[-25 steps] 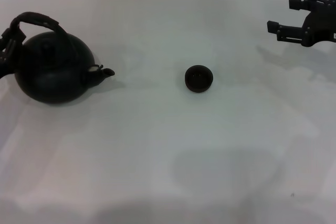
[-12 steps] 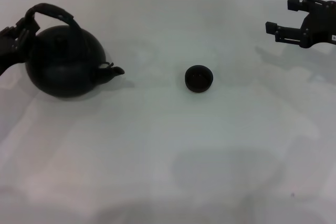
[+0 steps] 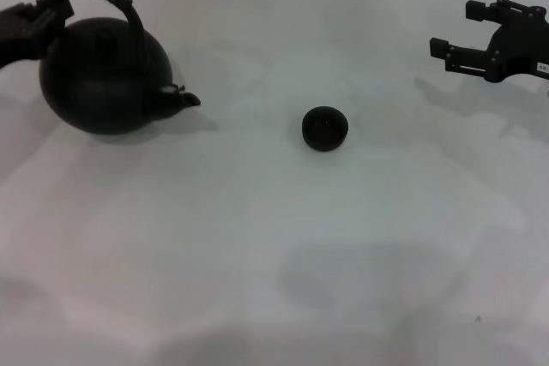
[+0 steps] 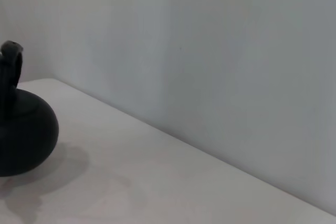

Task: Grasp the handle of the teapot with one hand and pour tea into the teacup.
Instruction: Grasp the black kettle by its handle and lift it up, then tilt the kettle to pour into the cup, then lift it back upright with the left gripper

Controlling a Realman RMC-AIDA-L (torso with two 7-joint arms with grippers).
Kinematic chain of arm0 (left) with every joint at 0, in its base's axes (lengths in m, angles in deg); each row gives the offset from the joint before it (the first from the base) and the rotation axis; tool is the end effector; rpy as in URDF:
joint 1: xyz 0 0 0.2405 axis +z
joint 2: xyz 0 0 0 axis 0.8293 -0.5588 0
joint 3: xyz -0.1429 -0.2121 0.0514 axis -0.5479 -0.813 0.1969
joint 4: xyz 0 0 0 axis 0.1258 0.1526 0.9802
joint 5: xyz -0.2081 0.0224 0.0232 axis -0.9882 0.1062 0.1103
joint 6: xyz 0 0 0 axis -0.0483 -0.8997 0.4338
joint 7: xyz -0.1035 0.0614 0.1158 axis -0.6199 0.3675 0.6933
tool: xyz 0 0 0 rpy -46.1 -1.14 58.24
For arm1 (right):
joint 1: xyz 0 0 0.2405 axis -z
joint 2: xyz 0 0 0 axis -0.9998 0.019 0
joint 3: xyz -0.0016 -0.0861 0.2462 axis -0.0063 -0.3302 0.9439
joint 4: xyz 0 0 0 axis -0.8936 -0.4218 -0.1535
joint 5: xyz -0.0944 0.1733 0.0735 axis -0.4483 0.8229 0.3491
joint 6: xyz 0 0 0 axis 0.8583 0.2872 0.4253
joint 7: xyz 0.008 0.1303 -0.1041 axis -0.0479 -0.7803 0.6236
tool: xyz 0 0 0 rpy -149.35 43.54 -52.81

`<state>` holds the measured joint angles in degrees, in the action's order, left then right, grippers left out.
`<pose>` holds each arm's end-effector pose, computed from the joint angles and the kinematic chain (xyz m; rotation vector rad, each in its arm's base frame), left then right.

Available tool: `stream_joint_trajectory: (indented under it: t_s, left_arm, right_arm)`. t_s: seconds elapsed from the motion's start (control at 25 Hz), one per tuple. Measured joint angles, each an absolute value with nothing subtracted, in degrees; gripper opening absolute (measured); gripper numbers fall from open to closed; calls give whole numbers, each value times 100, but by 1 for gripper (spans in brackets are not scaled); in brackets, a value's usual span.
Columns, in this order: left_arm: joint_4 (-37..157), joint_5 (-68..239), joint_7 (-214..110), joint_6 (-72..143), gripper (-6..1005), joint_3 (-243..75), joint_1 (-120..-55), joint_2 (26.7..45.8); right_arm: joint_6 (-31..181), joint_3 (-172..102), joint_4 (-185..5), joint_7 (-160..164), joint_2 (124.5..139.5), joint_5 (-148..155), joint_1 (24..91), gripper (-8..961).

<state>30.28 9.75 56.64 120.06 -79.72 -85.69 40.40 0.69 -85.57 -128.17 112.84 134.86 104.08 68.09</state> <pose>-0.3297 0.3661 0.0308 -2.0876 -0.8346 -0.7783 0.3054 0.3645 0.0050 -2.3921 0.5331 0.4907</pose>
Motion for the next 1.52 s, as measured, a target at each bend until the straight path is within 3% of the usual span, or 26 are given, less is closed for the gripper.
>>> stream_joint_trajectory:
  t_s: [0.88, 1.52]
  left_arm:
    - [-441, 1182, 2011, 10912, 186, -3488, -8490, 4019]
    - [-1305, 2538, 854, 10567, 179, -1971, -8534, 4017]
  right_arm:
    - [-28, -8510, -12573, 11754, 13486, 10962, 6867, 851]
    - [-91, -8499, -12510, 11794, 13470, 11049, 6879, 851]
